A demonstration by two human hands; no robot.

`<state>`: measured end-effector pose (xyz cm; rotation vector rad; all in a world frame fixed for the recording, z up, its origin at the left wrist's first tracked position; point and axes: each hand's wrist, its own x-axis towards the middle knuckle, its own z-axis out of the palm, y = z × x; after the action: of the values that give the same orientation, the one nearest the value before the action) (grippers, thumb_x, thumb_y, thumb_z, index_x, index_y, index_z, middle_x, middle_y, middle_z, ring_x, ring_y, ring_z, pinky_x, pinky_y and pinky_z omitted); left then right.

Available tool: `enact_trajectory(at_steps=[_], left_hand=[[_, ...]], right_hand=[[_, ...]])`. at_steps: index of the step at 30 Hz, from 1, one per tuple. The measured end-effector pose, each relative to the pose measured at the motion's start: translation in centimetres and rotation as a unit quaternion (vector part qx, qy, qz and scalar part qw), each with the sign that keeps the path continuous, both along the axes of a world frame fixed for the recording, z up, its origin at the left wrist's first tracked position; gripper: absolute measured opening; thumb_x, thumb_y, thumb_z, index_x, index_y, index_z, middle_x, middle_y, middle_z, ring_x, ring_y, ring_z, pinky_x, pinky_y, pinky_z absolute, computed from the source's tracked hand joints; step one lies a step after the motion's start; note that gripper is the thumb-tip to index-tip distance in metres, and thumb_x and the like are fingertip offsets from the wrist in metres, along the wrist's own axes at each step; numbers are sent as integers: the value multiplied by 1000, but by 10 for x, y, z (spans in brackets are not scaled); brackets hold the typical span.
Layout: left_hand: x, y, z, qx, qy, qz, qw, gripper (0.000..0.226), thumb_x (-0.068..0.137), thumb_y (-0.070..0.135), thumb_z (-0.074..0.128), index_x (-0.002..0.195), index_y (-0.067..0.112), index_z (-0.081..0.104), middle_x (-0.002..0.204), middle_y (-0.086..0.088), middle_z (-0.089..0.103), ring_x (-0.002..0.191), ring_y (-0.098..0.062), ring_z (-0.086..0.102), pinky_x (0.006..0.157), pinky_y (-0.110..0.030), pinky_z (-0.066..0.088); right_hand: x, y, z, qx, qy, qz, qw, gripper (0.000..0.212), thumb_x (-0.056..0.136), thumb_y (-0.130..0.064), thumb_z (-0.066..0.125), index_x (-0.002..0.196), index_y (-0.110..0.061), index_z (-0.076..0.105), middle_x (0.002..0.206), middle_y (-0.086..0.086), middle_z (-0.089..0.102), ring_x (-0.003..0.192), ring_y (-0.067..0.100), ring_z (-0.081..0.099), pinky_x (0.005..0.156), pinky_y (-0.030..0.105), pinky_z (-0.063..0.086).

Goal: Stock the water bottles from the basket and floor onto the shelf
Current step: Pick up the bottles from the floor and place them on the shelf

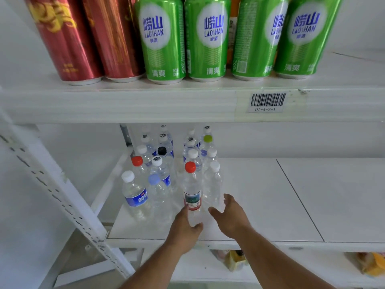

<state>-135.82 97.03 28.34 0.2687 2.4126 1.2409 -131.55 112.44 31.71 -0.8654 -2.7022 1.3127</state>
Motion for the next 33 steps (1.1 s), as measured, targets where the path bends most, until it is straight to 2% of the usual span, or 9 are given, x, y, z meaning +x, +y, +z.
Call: enact_trajectory(at_steps=[2,4,8,10,13,17,24,28,33], left_hand=[[15,-1,1,-53,-4,-55,997,78,88,31,66,153,30,23,152,4,40,133,-20,47,108,-29,40],[24,-1,4,-121,41,-111,986,77,90,36,62,154,30,21,157,5,32,138,-21,42,112,-36,38],[39,7,20,-250,172,-203,931,72,91,39,55,154,30,20,162,2,25,143,-23,32,112,-40,35],[49,14,27,-287,205,-230,907,70,92,39,54,154,29,21,161,1,25,142,-25,32,110,-42,35],[69,30,34,-305,211,-255,893,68,93,37,53,153,28,22,159,1,28,140,-26,35,107,-42,36],[106,58,38,-308,215,-284,882,66,90,31,53,151,28,27,155,2,36,135,-26,40,104,-42,39],[217,123,37,-318,233,-355,848,58,87,38,54,142,28,38,148,2,41,133,-27,42,103,-44,41],[307,161,37,-328,245,-415,813,67,89,38,52,151,28,27,158,1,29,140,-28,35,107,-43,38],[415,209,37,-326,258,-473,777,65,91,31,48,152,26,26,157,0,31,137,-29,38,107,-43,38]], right_hand=[[15,-5,2,30,-13,9,999,57,92,-50,60,141,-26,43,137,-5,58,100,13,53,85,25,42],[29,-6,3,88,-23,28,995,57,94,-51,55,143,-26,40,140,-5,55,119,18,53,98,32,44],[61,7,3,226,-53,78,969,69,96,-53,47,153,-19,27,158,0,35,144,25,31,116,38,28],[81,16,0,274,-69,99,954,72,97,-53,46,156,-18,22,163,3,25,150,25,20,121,39,20],[116,32,-3,310,-95,107,940,71,96,-51,46,155,-18,22,163,4,24,150,26,17,121,41,18],[171,54,-7,312,-118,86,939,67,96,-50,44,153,-18,26,162,4,26,150,25,18,121,41,17],[308,97,-20,290,-147,12,946,76,92,-55,54,153,-18,29,159,5,32,147,28,26,117,42,24],[407,119,-29,266,-175,-38,947,78,90,-57,54,152,-18,30,157,5,35,145,29,30,115,44,28],[532,138,-40,231,-204,-100,946,75,90,-55,57,151,-18,32,156,6,37,143,30,32,115,46,30]])
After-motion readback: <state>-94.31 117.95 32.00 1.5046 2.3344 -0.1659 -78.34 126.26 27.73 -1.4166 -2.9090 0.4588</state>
